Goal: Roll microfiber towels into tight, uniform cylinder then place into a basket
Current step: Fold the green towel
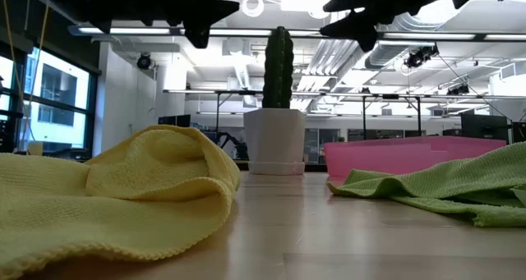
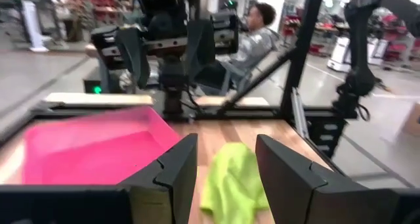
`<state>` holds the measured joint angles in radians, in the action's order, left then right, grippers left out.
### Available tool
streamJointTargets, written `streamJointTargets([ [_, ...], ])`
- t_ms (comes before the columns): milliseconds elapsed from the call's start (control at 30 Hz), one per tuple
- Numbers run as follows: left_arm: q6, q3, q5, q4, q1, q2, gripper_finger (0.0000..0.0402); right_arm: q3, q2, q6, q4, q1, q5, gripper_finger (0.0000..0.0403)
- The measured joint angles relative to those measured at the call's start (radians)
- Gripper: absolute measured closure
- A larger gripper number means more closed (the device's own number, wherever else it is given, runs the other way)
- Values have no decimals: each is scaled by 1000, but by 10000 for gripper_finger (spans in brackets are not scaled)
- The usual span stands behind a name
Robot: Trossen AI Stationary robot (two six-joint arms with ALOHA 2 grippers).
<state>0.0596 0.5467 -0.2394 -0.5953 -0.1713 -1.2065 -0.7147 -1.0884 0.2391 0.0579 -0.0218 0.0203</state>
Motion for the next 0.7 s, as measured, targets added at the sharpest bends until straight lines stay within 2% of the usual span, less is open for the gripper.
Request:
streamJointTargets([
  [267,126,6,101,-4,79,-89,257,0,-113,293,-110,153,52,176],
  [567,218,6,105,-2,172,-127,257,0,-296,635,-122,328,176,176],
  [700,218,5,105,-2,223,-127,257,1,-379,714,-122,391,219,176],
])
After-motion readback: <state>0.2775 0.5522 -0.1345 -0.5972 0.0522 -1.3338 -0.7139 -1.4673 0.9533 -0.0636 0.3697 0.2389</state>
